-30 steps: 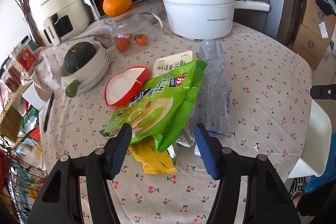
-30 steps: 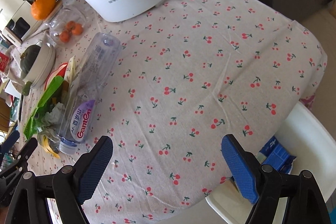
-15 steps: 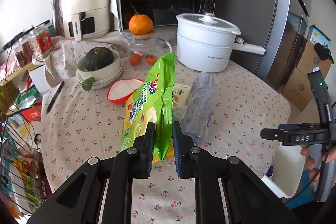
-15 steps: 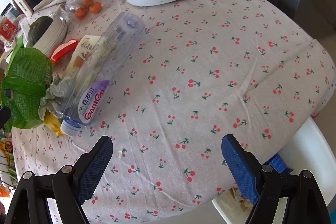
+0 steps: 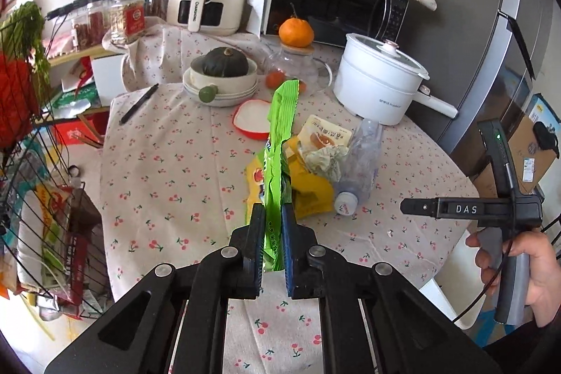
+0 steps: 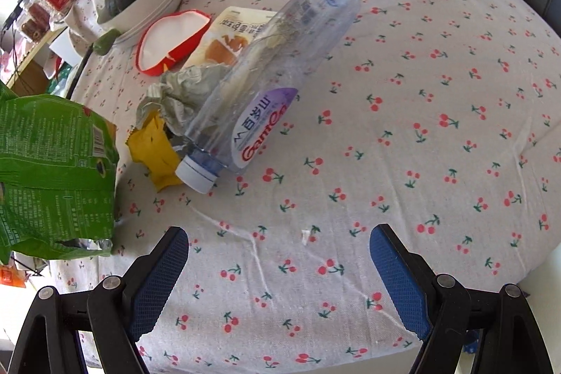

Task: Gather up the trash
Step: 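Grasp the clear Ganten water bottle around its middle with the right gripper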

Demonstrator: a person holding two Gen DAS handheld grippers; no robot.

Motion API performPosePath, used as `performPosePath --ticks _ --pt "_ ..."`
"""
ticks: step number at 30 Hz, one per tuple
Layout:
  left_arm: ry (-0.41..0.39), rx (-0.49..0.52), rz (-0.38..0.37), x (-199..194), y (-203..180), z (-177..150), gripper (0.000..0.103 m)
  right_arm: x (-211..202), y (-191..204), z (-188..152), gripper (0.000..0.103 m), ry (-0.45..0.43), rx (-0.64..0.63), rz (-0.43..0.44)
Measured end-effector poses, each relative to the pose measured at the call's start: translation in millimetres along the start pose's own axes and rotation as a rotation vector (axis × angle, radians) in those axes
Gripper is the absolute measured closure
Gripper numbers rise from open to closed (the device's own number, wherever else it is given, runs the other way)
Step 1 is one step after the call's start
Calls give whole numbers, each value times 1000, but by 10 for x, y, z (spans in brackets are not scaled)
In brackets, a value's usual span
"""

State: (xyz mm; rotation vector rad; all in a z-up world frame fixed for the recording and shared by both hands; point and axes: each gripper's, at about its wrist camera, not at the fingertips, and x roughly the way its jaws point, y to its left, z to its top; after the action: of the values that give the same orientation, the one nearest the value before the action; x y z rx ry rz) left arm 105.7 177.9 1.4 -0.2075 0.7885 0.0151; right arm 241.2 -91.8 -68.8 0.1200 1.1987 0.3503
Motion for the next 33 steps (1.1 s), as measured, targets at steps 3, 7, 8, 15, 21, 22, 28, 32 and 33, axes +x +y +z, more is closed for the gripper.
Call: performPosePath --ticks 3,7,8,15,21,22,28,32,33 --pt "38 -45 -14 47 140 -14 94 50 122 125 15 -17 -19 -9" --pt "56 -62 -31 28 236 -13 94 260 164 334 15 -23 44 59" --pt "57 -64 -37 16 252 -11 94 326 157 377 15 -18 70 70" --pt "69 -95 -70 -5 310 3 94 734 99 554 15 15 222 81" --pt "79 -113 -122 -34 299 17 94 903 80 474 35 82 224 87" --pt "77 -115 -127 -42 291 20 94 888 93 468 36 90 197 59" --pt "70 -104 -151 -82 194 13 94 626 -99 311 38 105 160 -4" --pt "57 -83 -155 -120 125 15 96 306 -276 178 38 67 121 -19" --pt "55 -87 -161 -125 122 14 97 228 -313 154 38 56 111 -24"
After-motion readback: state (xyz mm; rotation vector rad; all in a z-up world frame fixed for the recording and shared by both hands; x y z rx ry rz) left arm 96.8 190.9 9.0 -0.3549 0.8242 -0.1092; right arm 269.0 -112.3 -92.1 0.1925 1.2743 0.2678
